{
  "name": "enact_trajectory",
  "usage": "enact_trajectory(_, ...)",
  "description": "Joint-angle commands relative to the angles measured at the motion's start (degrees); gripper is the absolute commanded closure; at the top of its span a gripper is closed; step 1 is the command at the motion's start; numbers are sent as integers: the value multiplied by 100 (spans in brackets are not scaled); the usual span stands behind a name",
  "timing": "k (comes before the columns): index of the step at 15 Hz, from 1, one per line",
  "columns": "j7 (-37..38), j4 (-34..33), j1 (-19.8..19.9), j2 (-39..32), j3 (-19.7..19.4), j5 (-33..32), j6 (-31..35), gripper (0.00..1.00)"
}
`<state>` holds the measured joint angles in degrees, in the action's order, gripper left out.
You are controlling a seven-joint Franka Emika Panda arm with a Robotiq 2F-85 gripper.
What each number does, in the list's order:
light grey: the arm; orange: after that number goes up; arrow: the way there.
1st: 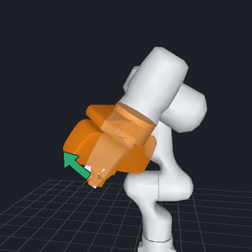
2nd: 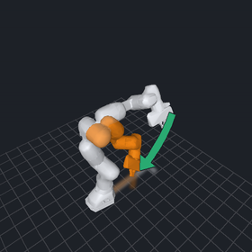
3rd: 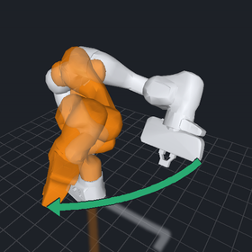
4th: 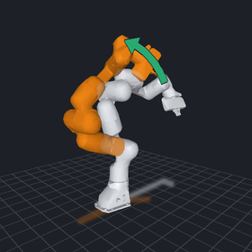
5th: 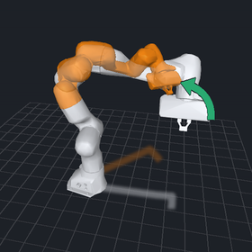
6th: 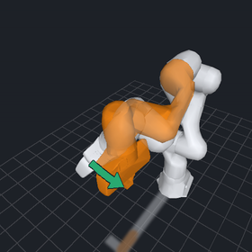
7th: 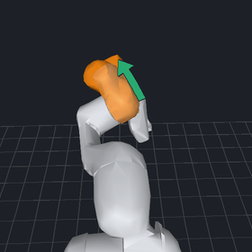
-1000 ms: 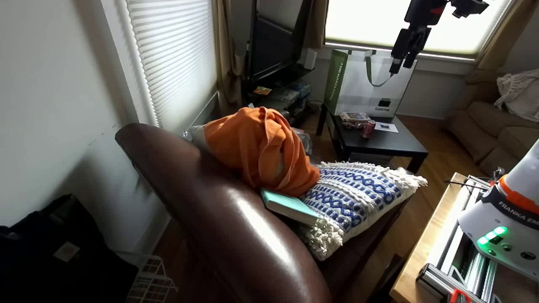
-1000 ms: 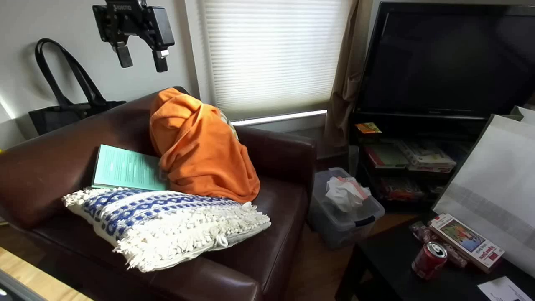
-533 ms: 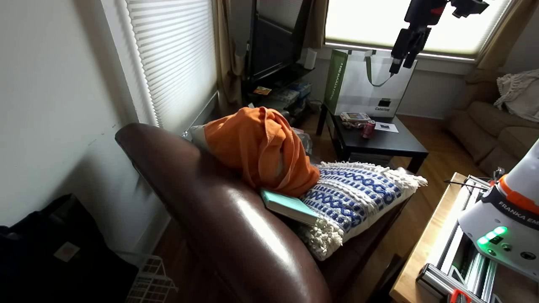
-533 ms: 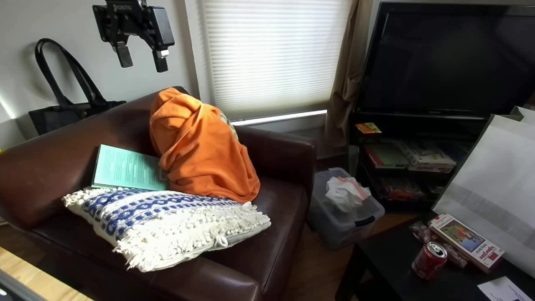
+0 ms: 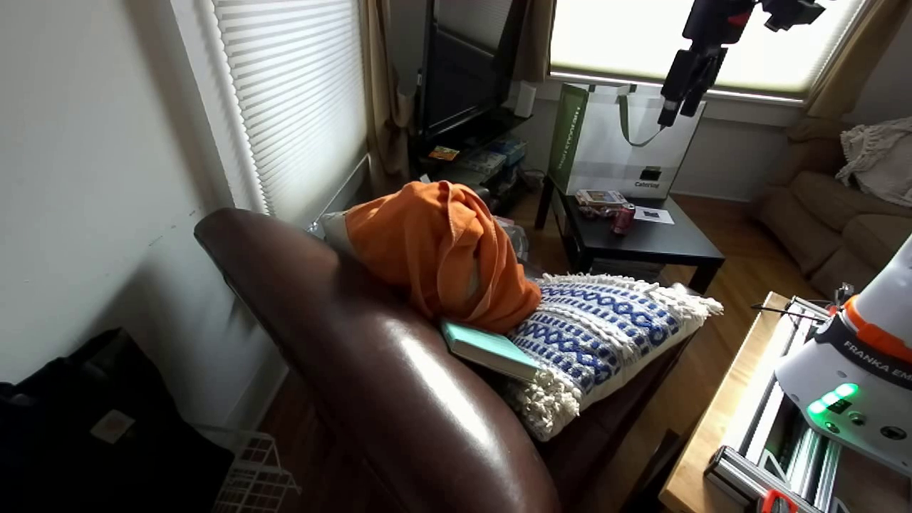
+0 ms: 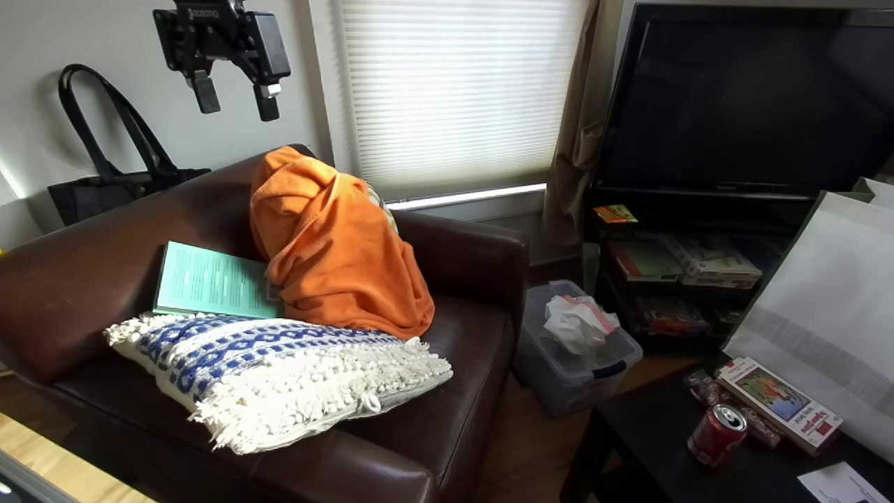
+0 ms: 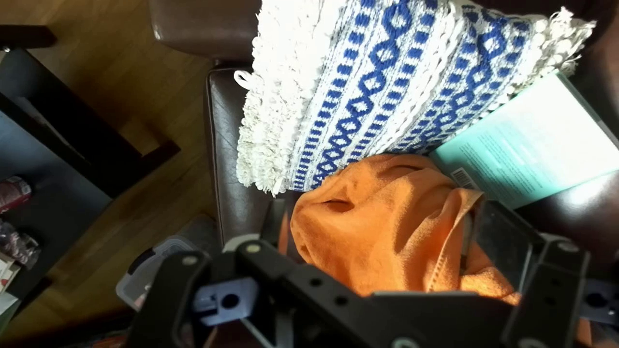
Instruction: Pick up the book and place it on the top of the backrest of the couch
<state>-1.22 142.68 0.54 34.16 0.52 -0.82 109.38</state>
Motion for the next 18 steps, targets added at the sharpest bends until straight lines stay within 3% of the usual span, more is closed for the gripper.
enact_trajectory(1, -131, 213, -388, -106, 174, 181, 211, 0)
enact_trajectory(8, 48, 556, -1210, -866, 929, 356, 992, 0)
enact_trajectory(13, 815, 331, -1418, -1968, 1810, -269, 1913, 0)
enact_trajectory(18, 1715, -374, -1607, -3305, 2342, -971, 1477, 0)
